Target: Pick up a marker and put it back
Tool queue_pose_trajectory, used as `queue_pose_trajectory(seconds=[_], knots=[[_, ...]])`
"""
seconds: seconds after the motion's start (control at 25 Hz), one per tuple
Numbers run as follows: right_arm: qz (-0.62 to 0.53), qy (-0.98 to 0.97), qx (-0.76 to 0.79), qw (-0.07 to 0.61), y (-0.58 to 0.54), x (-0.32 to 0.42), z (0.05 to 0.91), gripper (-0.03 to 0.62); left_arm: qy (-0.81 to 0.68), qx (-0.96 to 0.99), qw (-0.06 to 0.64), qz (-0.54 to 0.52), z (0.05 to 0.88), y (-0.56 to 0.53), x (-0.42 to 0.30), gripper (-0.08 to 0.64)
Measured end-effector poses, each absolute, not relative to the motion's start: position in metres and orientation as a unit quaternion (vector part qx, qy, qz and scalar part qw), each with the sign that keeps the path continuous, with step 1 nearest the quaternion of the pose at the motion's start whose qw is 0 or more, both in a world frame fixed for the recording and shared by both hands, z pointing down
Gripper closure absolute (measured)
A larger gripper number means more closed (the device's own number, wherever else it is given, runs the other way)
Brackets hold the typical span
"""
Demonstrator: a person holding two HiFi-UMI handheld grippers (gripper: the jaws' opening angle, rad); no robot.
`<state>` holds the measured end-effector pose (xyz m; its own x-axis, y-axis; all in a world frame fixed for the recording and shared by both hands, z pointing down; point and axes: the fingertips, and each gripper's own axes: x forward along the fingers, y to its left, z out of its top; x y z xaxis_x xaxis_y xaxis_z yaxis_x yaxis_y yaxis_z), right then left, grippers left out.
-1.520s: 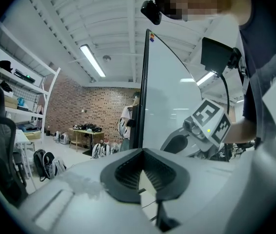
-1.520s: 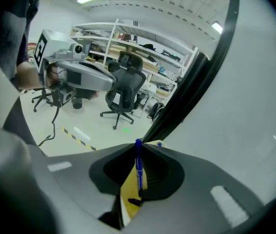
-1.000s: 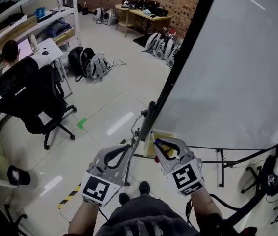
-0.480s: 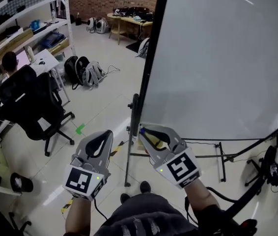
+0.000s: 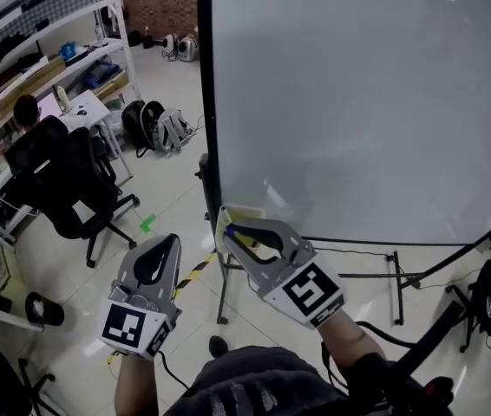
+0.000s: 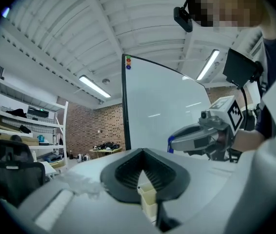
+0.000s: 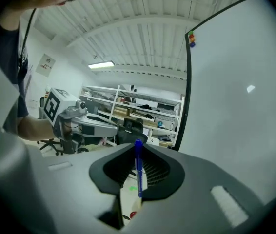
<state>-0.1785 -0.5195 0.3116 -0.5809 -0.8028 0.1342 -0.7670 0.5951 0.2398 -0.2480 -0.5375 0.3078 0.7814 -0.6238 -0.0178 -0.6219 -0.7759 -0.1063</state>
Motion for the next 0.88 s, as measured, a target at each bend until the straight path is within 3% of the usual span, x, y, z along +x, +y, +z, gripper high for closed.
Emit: queue_pose_trajectory(seconds=[0.36,0.88], knots=[[-0.068,-0.932,0.345,0.087,-0.422,-0.11,0.329,0.548,0.431,-0.899,0.055,-0.044,0.326,-0.428,-0.186,0.558],[-0.039,-0.965,0.256,0.048,-0.339,-0.098,0.333,0.548,0.543,-0.835,0.068,-0.057,0.305,-0.307,-0.193,0.558]])
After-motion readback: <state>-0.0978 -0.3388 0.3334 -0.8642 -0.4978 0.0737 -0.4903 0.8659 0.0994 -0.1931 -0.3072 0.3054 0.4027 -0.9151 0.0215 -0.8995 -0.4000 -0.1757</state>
